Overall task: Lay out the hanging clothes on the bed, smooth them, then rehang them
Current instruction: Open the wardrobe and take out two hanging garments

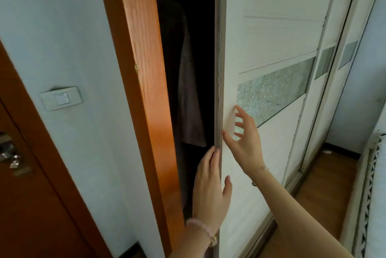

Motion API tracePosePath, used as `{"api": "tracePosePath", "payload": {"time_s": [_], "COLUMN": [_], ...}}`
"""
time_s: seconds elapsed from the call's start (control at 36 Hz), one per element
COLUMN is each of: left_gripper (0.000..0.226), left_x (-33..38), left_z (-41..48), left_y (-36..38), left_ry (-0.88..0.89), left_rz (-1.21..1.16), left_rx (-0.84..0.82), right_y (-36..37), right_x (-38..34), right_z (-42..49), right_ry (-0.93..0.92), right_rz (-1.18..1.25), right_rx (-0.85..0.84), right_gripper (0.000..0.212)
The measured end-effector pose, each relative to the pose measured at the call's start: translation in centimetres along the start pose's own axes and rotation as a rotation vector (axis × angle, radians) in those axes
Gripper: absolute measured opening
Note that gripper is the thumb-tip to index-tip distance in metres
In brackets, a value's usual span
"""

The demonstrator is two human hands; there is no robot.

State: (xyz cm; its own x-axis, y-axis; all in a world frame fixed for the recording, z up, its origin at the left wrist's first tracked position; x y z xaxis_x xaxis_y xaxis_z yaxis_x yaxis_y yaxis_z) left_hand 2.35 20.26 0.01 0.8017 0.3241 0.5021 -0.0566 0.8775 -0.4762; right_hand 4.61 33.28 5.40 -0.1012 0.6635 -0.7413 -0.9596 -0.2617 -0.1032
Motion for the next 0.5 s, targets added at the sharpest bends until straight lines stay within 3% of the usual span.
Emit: {"api": "tracePosePath", "payload": {"time_s": [0.06,0.14,0.25,0.33,0.44,0.5], "left_gripper": [0.072,0.077,0.115,0.097,0.116,0.103], "left_x": [-0.5,-0.9,-1.8,-1.8,-1.8,-1.8], "left_z": [1.7,4.0,6.0,6.8,8.0,8.9], "left_y": [2.9,7.1,11.6,14.2,17.9,19.6], "left_ry": [-0.147,-0.226,-0.335,-0.308,-0.353,-0.385], "left_rz": [-0.069,-0.161,-0.279,-0.249,-0.313,-0.338], "left_rx": [-0.102,-0.141,-0.094,-0.065,-0.033,-0.003], "right_y": [-0.2,-0.6,-1.1,-1.4,-1.8,-2.3], "right_x": [0.6,0.9,2.1,3.7,5.6,6.9], "right_z": [0.8,2.2,4.3,6.1,8.5,10.0], "right_ry": [-0.036,-0.162,-0.258,-0.304,-0.38,-0.38], "right_rz": [-0.042,-0.115,-0.166,-0.144,-0.108,-0.108], "right_rx": [0.005,0.014,-0.038,-0.07,-0.126,-0.138], "right_gripper": [0.068,0.072,0.081,0.08,0.079,0.08]}}
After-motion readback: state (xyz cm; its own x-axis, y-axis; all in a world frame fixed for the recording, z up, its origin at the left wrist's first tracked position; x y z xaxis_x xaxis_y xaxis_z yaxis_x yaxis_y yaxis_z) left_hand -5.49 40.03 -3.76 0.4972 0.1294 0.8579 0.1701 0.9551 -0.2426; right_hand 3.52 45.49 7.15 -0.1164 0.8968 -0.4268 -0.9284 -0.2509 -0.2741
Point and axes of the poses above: each hand's wrist, its own z-axis towards the middle knuckle, its own y-axis out of the palm, x = y × z, the point moved 8 cm from there along z, towards the middle knuckle, and after that the axes turned 14 degrees about x, right-handed, at the moved point
